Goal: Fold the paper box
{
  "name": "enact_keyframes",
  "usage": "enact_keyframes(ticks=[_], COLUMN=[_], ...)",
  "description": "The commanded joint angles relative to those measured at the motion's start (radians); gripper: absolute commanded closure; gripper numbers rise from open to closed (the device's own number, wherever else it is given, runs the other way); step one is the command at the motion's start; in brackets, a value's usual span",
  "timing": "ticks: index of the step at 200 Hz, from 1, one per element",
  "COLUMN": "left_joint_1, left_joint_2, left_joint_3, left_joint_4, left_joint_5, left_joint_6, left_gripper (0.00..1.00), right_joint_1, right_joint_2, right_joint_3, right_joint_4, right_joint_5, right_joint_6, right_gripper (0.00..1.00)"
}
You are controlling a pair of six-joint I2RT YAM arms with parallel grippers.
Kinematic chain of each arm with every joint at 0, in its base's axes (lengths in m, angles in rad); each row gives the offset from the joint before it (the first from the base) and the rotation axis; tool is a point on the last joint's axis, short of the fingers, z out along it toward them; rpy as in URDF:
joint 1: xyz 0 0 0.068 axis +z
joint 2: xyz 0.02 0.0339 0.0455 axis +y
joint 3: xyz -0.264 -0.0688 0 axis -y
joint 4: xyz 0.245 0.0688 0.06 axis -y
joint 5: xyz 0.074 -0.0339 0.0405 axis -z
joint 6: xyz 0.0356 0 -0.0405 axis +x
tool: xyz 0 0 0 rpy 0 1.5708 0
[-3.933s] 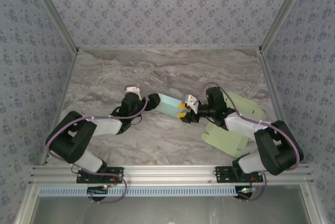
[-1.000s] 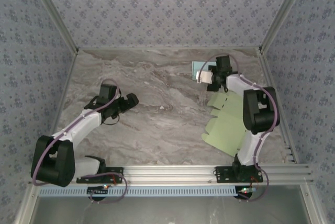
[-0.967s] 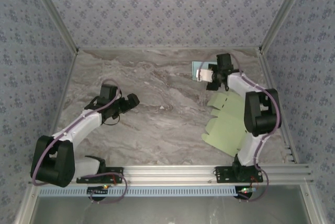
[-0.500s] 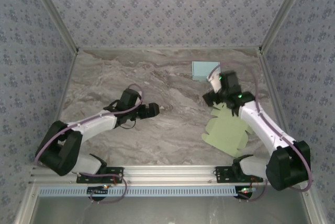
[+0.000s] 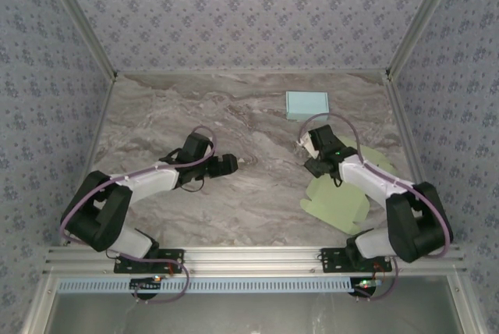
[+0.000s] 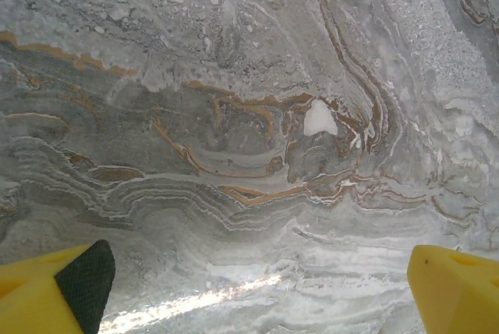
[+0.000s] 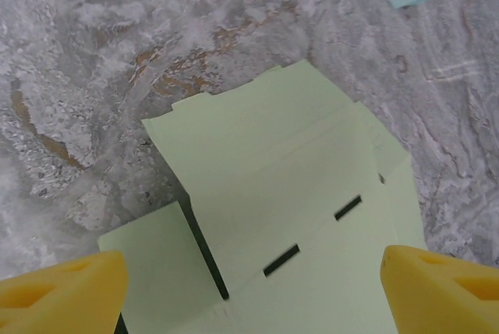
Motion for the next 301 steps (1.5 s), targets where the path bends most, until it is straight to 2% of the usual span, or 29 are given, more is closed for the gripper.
enact_keyframes(ticks=[1,23,57,88,117,134,158,186,206,239,265,286,301], left_joint_1=[0.001,0.001,0.000,0.000,0.001,0.001,0.001,0.001,0.001,0.000,0.028,0.094,0.139], left_joint_2=[0.000,-0.003,-0.003,-0.006,-0.014,-0.020,-0.024,-0.039,-0.057,-0.093,-0.157,-0.223,-0.280], left_joint_3=[0.036,0.044,0.037,0.032,0.011,0.011,0.005,0.016,0.001,-0.003,-0.021,-0.023,-0.038], left_joint_4=[0.006,-0.018,-0.014,-0.015,0.005,-0.003,-0.002,-0.026,-0.016,-0.011,0.013,0.002,0.018], left_joint_5=[-0.032,-0.054,-0.079,-0.092,-0.105,-0.113,-0.126,-0.131,-0.156,-0.166,-0.171,-0.156,-0.143], left_joint_6=[0.005,0.026,0.034,0.039,0.036,0.043,0.040,0.042,0.041,0.034,0.018,-0.014,-0.034], left_gripper=[0.02,0.02,0.02,0.02,0.02,0.02,0.02,0.02,0.02,0.02,0.02,0.02,0.01], right_joint_1=[0.014,0.008,0.007,0.013,0.037,0.050,0.053,0.073,0.090,0.168,0.250,0.289,0.296], right_joint_2=[0.047,0.063,0.135,0.178,0.245,0.281,0.308,0.295,0.267,0.169,0.000,-0.152,-0.250], right_joint_3=[0.017,-0.009,-0.023,-0.035,-0.037,-0.046,-0.053,-0.051,-0.063,-0.079,-0.073,-0.060,-0.050], right_joint_4=[0.035,0.096,0.235,0.309,0.360,0.420,0.504,0.517,0.535,0.511,0.459,0.430,0.421], right_joint_5=[0.047,0.054,0.196,0.221,0.269,0.303,0.356,0.362,0.361,0.347,0.298,0.184,0.029], right_joint_6=[-0.044,-0.024,-0.046,-0.055,-0.105,-0.114,-0.121,-0.149,-0.180,-0.222,-0.194,-0.104,-0.009], right_gripper=[0.13,0.16,0.39,0.42,0.35,0.37,0.52,0.68,0.74,0.77,0.83,0.88,0.89])
